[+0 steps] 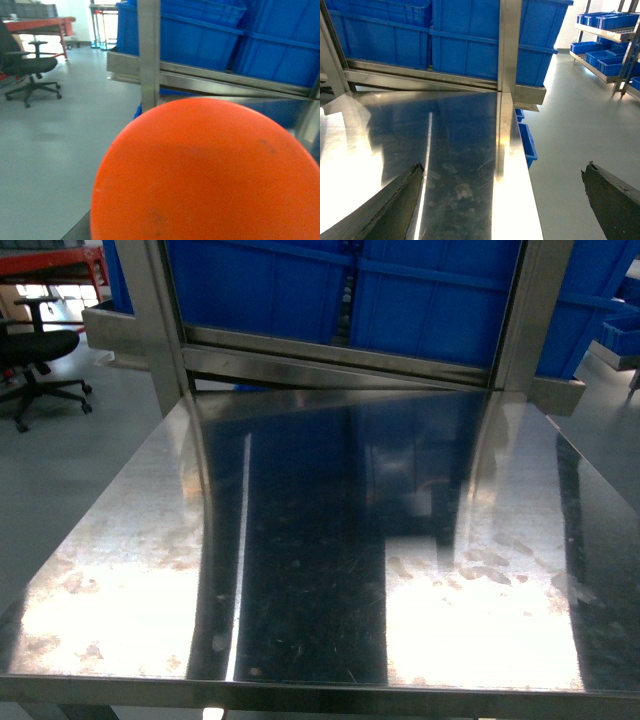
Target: Pick capacitor and pack into box
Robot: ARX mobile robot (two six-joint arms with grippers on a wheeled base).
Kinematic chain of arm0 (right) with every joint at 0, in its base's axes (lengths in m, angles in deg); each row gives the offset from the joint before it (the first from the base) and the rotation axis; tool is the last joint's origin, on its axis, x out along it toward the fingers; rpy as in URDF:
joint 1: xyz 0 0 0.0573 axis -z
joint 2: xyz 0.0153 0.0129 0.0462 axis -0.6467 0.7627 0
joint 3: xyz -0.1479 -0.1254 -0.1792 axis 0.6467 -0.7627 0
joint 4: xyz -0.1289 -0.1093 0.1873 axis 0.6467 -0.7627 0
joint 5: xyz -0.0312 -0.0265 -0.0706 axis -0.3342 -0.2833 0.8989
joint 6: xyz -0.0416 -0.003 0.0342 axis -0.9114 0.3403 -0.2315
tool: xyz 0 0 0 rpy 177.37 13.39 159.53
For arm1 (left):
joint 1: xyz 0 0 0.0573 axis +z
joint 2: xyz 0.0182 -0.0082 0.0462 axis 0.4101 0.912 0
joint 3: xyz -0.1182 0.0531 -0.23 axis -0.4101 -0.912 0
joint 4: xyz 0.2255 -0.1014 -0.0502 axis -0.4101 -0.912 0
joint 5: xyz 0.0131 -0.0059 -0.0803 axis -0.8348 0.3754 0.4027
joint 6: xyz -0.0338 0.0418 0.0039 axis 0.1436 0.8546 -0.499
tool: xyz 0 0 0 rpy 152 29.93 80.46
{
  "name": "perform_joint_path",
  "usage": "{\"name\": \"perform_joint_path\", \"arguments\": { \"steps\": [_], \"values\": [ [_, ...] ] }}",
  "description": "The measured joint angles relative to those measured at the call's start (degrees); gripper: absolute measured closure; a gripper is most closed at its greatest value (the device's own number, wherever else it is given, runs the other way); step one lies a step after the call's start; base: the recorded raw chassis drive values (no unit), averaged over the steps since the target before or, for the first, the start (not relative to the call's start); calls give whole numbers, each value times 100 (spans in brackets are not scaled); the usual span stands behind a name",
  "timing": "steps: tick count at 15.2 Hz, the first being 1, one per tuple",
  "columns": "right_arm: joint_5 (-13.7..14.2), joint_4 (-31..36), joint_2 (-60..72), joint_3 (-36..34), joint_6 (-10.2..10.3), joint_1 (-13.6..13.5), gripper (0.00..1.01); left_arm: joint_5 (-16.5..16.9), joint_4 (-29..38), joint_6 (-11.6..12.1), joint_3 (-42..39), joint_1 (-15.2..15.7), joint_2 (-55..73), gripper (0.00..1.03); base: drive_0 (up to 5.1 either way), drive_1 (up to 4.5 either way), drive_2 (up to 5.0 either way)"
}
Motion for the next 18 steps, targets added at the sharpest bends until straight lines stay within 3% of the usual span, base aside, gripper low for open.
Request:
{"name": "perform_joint_path", "arguments": {
  "steps": [12,13,14,18],
  "values": [
    [0,0,0,0,0,0,3,57,-1054,9,-251,-35,-1414,59,0,0,0],
    [0,-2,0,0,0,0,3,57,-1250,9,-249,-35,-1543,59,0,0,0],
    [0,0,0,0,0,0,3,50,-2175,9,-247,-35,-2288,59,0,0,0],
    [0,-2,0,0,0,0,3,59,-2092,13,-247,-35,-2376,59,0,0,0]
  ]
}}
